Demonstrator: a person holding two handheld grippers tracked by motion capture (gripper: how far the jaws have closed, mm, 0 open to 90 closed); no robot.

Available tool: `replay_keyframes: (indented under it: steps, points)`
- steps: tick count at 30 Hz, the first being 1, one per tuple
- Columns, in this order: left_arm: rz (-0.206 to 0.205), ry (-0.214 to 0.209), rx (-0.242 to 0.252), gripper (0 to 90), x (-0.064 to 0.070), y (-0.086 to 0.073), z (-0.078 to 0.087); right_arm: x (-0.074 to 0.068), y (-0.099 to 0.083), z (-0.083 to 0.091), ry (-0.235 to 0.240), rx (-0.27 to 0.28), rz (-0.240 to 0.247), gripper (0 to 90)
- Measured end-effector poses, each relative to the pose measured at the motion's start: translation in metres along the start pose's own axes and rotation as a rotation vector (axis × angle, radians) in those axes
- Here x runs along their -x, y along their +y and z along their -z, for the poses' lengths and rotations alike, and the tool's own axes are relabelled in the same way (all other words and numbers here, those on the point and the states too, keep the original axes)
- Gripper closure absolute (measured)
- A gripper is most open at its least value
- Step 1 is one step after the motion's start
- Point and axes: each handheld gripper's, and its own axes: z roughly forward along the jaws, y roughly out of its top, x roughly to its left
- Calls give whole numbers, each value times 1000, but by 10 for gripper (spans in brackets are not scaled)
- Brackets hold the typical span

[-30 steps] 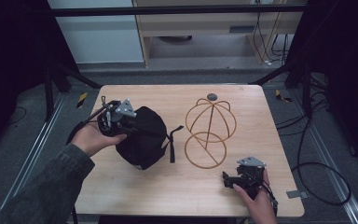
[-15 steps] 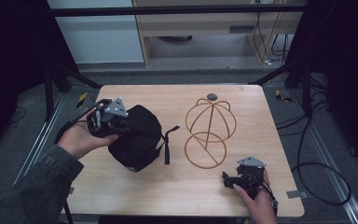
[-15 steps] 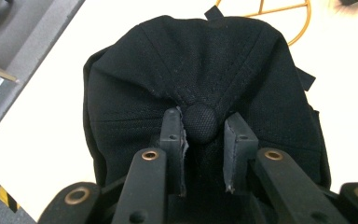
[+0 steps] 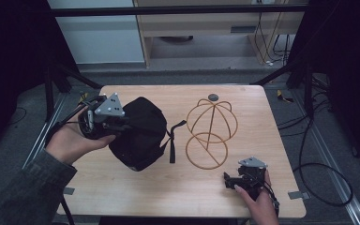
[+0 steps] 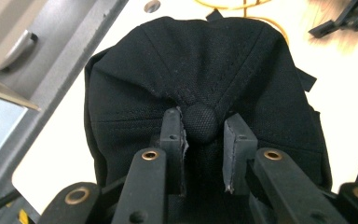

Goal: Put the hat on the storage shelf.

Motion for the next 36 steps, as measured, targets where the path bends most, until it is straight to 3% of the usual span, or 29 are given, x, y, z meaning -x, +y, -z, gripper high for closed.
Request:
replay_keyframes:
  steps: [8, 25, 30, 36]
  points:
    - [-42, 4, 54, 730, 7, 22, 21, 0, 0, 0, 0, 0, 0, 4]
    - [-93, 31, 76, 732, 5, 77, 41, 0, 0, 0, -2, 0, 3, 4]
    - [-106, 27, 81, 733, 2, 100, 36, 0, 0, 0, 2, 1, -1, 4]
    - [-133, 20, 52, 733, -5, 129, 15, 0, 0, 0, 1, 2, -1, 4]
